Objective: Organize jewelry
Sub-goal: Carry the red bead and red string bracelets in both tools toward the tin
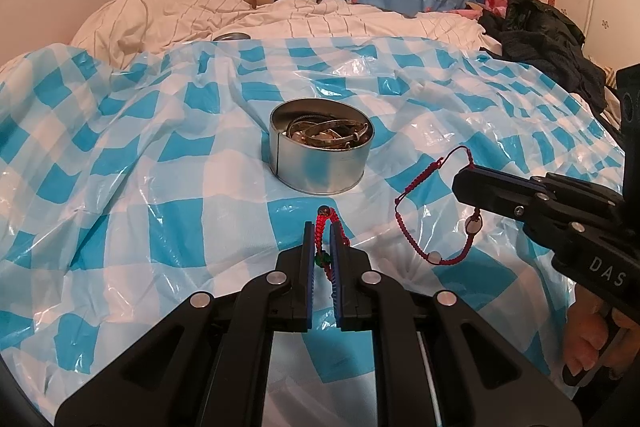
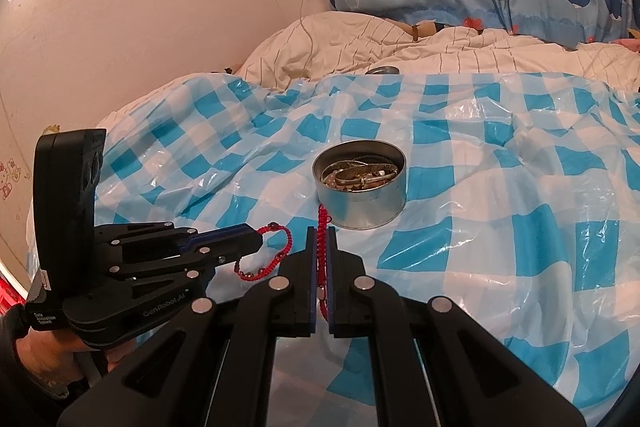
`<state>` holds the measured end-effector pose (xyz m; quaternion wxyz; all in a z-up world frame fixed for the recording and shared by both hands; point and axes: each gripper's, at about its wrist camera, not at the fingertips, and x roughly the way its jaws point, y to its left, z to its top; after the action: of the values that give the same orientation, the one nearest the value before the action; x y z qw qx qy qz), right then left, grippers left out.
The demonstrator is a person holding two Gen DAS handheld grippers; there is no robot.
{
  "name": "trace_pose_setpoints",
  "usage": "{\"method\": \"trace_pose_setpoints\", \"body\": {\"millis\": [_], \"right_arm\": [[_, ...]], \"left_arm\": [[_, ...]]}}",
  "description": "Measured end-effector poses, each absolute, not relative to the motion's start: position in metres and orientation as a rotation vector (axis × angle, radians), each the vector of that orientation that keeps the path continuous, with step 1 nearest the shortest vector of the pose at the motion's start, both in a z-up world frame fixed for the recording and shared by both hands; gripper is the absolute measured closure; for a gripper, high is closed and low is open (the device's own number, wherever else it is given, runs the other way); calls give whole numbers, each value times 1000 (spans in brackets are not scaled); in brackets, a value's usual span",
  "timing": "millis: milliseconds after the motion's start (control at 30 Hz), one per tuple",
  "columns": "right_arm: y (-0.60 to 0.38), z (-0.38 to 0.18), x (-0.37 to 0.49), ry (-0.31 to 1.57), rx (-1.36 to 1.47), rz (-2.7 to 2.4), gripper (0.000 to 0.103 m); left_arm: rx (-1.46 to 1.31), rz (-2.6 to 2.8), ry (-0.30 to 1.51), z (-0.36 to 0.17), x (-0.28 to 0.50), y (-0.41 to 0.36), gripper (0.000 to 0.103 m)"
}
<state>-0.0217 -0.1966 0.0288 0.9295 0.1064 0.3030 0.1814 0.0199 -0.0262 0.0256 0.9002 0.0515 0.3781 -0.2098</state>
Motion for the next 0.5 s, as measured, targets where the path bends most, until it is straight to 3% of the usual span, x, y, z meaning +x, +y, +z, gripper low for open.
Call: {"method": "trace_pose_setpoints", "body": {"millis": [500], "right_arm": [[-211, 38, -14, 556, 260, 343, 98]], "left_arm": [[22, -449, 714, 44, 38, -31, 96]]}}
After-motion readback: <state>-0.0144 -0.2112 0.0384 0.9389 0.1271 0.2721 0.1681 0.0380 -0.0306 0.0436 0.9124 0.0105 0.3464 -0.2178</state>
